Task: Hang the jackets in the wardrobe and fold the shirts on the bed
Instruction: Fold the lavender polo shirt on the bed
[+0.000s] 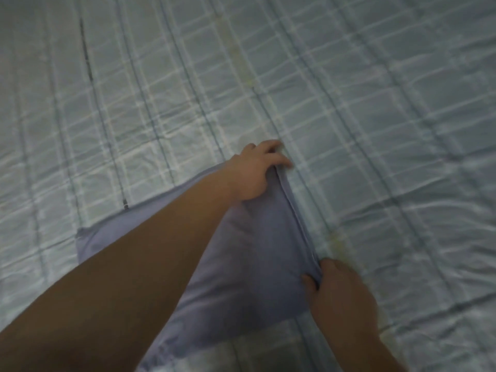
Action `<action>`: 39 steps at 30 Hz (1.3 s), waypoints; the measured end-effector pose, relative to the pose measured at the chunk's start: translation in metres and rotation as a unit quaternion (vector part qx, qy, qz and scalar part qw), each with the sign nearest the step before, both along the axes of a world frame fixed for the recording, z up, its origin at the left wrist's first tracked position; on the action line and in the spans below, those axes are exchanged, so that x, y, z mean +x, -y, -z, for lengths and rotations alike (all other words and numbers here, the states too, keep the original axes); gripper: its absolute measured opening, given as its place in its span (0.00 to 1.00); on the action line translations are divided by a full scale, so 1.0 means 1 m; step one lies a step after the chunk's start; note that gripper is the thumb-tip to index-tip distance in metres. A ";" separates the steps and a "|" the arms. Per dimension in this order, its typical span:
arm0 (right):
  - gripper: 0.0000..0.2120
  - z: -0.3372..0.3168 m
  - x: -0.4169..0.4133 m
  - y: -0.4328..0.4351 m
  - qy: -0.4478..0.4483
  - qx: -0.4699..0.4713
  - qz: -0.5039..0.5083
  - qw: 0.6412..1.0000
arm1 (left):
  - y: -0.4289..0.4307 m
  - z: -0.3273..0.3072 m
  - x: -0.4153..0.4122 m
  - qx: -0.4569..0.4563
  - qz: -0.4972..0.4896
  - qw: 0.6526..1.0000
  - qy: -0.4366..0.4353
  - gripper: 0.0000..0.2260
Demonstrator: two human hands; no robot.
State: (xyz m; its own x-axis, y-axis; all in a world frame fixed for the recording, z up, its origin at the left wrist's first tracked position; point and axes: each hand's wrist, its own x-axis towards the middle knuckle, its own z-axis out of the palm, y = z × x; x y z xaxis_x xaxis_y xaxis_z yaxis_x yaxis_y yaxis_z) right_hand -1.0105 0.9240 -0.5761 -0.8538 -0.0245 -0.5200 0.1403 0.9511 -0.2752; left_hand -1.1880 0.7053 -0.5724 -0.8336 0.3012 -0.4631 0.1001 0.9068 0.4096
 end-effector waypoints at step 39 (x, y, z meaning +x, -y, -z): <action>0.18 -0.044 0.199 0.283 -0.106 -0.198 -0.139 0.964 | 0.332 -0.027 0.204 0.137 -0.064 0.966 -0.209 0.10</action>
